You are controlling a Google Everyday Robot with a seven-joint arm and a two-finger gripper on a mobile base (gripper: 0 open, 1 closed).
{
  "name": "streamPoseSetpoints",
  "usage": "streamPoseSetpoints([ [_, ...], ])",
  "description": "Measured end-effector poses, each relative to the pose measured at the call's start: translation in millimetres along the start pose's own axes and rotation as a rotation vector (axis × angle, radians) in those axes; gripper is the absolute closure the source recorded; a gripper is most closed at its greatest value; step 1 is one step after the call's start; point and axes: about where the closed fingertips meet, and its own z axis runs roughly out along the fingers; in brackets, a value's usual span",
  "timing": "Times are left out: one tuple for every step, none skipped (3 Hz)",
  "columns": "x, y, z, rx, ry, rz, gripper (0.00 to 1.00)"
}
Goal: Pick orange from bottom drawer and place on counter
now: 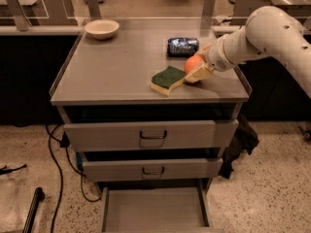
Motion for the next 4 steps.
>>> streamPoseSetpoints([
  [0.2,-0.4,1.9,-0.013,-0.004,0.011,0.0],
  [-4.4,-2.1,-2.8,-0.014,-0.005,-0.007,0.0],
  [-4.2,-9.8,-13.2,0.004,0.002,-0.011,0.0],
  [3.1,-19.9,-23.6,0.025,0.013,0.016,0.0],
])
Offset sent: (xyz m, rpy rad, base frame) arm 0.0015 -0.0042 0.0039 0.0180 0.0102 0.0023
